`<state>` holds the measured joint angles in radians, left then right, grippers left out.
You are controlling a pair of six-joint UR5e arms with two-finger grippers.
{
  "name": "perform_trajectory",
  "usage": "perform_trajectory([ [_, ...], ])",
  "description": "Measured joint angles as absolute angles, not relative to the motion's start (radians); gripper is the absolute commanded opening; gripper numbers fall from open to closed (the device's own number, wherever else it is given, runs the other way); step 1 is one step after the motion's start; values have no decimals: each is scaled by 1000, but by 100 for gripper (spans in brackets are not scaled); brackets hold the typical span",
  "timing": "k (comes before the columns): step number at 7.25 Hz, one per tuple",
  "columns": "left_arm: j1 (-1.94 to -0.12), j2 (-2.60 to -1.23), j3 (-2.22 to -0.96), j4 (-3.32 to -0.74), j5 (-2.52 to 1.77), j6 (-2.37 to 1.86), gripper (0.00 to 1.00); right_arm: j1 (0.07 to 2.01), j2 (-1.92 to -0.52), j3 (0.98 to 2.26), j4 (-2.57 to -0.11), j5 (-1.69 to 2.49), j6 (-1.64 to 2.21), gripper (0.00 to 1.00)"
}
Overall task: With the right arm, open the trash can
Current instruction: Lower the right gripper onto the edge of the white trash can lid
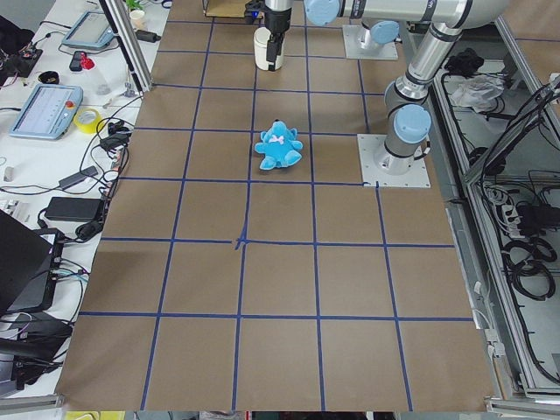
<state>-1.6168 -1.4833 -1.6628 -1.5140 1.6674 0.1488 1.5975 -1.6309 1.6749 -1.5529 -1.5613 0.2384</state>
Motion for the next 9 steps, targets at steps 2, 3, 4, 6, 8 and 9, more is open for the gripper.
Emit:
perform_trajectory([
  [2, -1617, -1483, -1663, -1514, 1667, 149, 100, 1596, -1617, 1676, -1566, -1558, 236, 25],
  [3, -1617, -1483, -1663, -1514, 1667, 149, 100, 1596, -1599, 1676, -1574, -1556, 236, 9],
  [4, -1617, -1483, -1663, -1514, 1667, 149, 100, 1595, -1576, 1677, -1578, -1553, 236, 0],
  [6, -1617, -1483, -1663, -1514, 1667, 149, 100, 1595, -1537, 1686, -1591, -1547, 234, 0],
  [8, -1617, -1483, -1663, -1513, 1667, 149, 100, 1595, -1508, 1745, -1685, -1548, 224, 0],
  [9, -1617, -1483, -1663, -1514, 1667, 149, 100, 1595, -1492, 1783, -1752, -1550, 211, 0],
])
